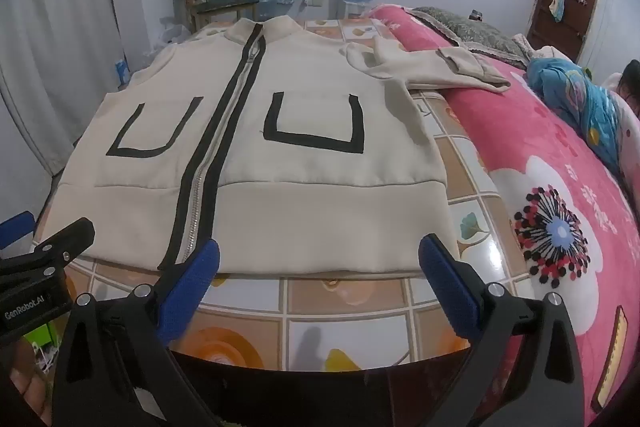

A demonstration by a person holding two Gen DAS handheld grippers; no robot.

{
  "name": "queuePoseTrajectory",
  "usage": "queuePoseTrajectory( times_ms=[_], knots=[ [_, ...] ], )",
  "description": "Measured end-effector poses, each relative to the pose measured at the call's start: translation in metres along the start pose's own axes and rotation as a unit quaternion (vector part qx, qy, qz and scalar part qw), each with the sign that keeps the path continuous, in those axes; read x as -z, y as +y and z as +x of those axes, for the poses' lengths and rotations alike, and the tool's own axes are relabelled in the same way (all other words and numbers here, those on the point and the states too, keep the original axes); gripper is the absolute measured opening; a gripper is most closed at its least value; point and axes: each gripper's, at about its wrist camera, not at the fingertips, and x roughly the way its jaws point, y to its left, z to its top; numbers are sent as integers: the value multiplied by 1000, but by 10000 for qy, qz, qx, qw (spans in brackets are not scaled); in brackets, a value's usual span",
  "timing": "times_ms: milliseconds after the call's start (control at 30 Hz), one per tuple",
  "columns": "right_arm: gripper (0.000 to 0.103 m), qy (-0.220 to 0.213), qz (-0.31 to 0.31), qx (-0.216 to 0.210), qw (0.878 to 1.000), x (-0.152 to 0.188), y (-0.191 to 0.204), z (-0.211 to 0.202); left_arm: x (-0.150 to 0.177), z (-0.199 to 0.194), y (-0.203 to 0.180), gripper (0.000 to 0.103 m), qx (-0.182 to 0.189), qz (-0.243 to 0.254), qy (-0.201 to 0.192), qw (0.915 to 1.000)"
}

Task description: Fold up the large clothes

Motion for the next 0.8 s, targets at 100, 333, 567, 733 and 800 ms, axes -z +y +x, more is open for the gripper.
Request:
queuePoseTrajectory(
  times_ms=[100,333,567,733,800],
  knots=[
    [97,13,0,12,10000,0,0,0,0,0,0,96,-22,4,-6,10000],
    [97,18,7,28,10000,2,0,6,0,-1,0,96,-22,0,24,10000],
    [97,64,-5,20,10000,1,-1,7,2,2,2,96,-21,-2,49,10000],
    [97,70,-20,31,10000,1,0,7,1,2,1,96,-29,-7,63,10000],
    [97,69,-23,34,10000,1,0,7,2,7,1,96,-26,2,61,10000]
  ],
)
